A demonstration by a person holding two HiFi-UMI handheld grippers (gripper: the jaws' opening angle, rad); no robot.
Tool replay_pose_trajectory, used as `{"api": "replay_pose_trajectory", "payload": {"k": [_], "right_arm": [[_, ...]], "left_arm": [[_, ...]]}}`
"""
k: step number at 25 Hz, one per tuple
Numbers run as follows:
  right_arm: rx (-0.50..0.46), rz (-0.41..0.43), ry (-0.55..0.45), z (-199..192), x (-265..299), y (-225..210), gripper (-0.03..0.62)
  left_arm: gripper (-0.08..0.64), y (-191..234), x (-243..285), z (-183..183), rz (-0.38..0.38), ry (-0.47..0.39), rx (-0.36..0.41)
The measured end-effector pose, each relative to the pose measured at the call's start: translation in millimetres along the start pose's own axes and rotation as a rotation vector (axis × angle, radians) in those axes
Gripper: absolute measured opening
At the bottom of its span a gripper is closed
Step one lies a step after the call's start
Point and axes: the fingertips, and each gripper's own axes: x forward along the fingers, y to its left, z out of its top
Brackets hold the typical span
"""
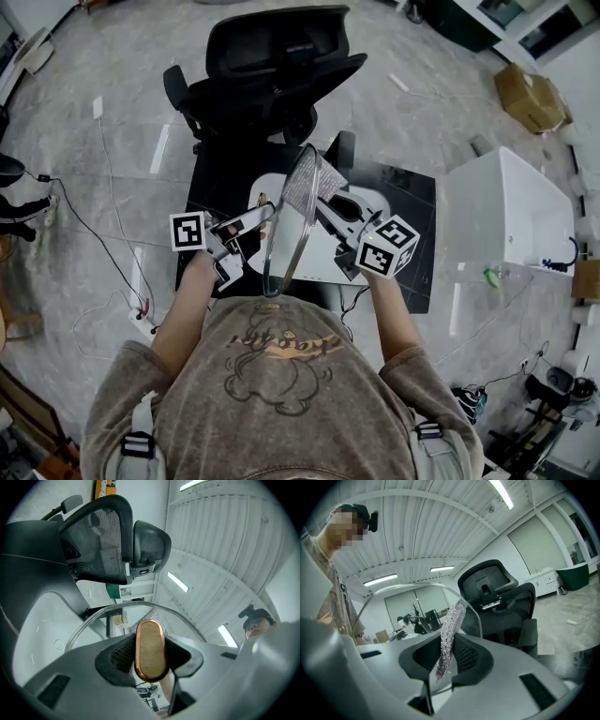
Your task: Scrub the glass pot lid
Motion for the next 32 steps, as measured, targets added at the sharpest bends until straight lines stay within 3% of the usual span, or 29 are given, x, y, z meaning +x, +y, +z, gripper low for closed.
{"api": "replay_pose_trajectory", "payload": {"k": [9, 19, 24, 32], "right_arm": [[0.003, -0.073, 0.158, -61.2, 18.3, -28.9, 0.083], [0.093, -0.021, 0.267, -118.1, 16.9, 0.1, 0.083], [0.138, 0.032, 0.225, -107.0, 14.0, 20.1, 0.083], [0.118, 0.134, 0.117, -49.6, -5.3, 61.0, 0.083]], "left_arm": [[0.178, -9.6, 3.6, -2.4, -0.041, 0.008, -0.006], [0.178, -9.4, 2.6, -1.3, -0.038, 0.001, -0.01], [0.178, -2.0, -0.3, -2.4, -0.017, 0.003, -0.007], [0.178, 6.0, -11.5, 0.3, 0.015, -0.025, -0.019]]}}
